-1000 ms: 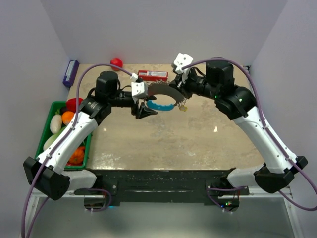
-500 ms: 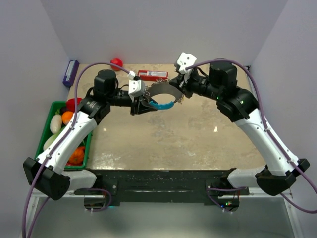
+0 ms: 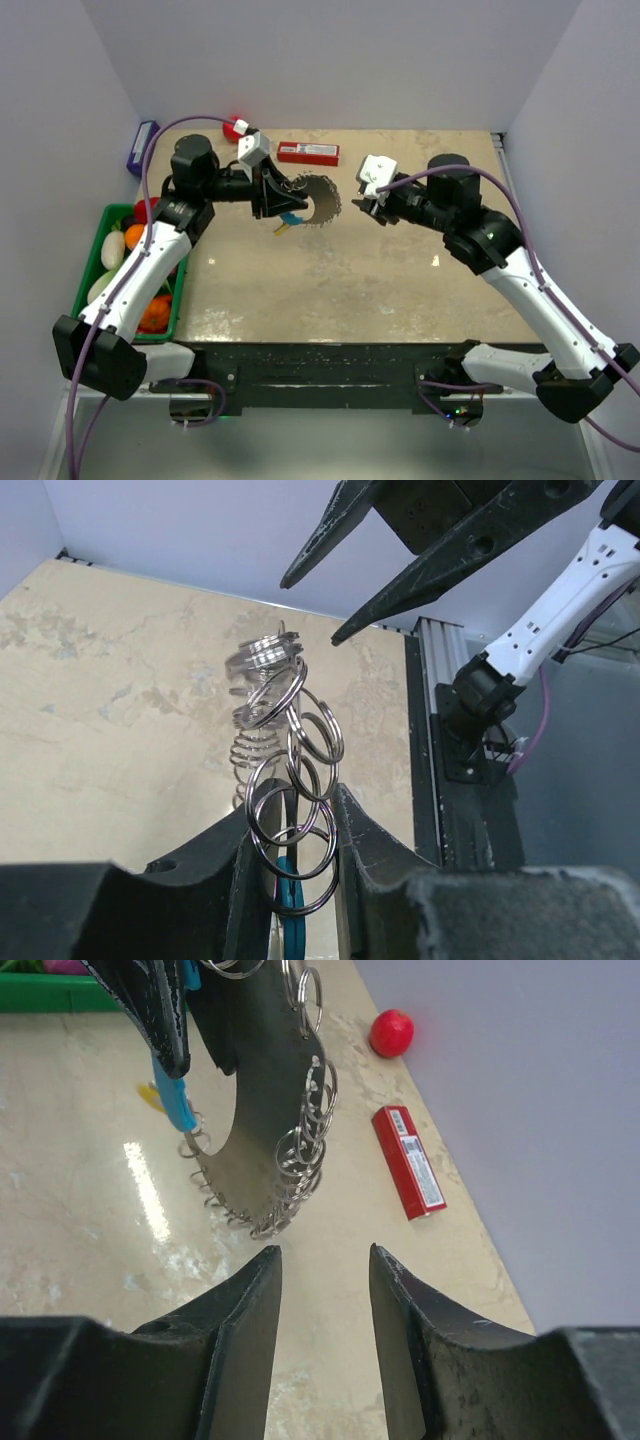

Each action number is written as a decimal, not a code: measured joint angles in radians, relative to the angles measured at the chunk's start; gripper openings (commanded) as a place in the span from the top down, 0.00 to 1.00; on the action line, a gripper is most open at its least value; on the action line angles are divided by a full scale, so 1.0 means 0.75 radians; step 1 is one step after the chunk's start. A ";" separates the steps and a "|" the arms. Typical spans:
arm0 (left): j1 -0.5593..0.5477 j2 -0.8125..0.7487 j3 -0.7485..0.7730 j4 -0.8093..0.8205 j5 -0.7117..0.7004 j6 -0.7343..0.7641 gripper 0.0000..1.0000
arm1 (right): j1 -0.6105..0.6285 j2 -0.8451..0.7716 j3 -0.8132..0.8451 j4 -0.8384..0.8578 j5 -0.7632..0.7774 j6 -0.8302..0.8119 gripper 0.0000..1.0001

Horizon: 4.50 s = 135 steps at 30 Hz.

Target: Remove the keys from the keyring

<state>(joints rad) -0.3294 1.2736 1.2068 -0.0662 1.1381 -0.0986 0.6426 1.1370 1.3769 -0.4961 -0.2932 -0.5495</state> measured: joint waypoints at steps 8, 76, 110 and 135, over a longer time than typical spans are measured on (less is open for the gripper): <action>0.022 0.000 -0.093 0.222 0.016 -0.244 1.00 | -0.001 -0.010 -0.017 0.028 -0.007 -0.046 0.51; 0.237 0.010 -0.358 0.666 -0.476 -1.145 1.00 | 0.082 0.530 0.074 0.259 -0.291 0.560 0.73; 0.273 0.010 -0.363 0.696 -0.476 -1.182 1.00 | 0.021 0.636 0.074 0.236 -0.334 0.643 0.55; 0.280 0.010 -0.386 0.725 -0.476 -1.184 1.00 | 0.021 0.669 0.124 0.292 -0.363 0.709 0.62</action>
<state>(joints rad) -0.1196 1.2808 0.9176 0.4774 0.7815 -0.9867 0.6586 1.6386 1.4696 -0.2771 -0.5655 -0.0181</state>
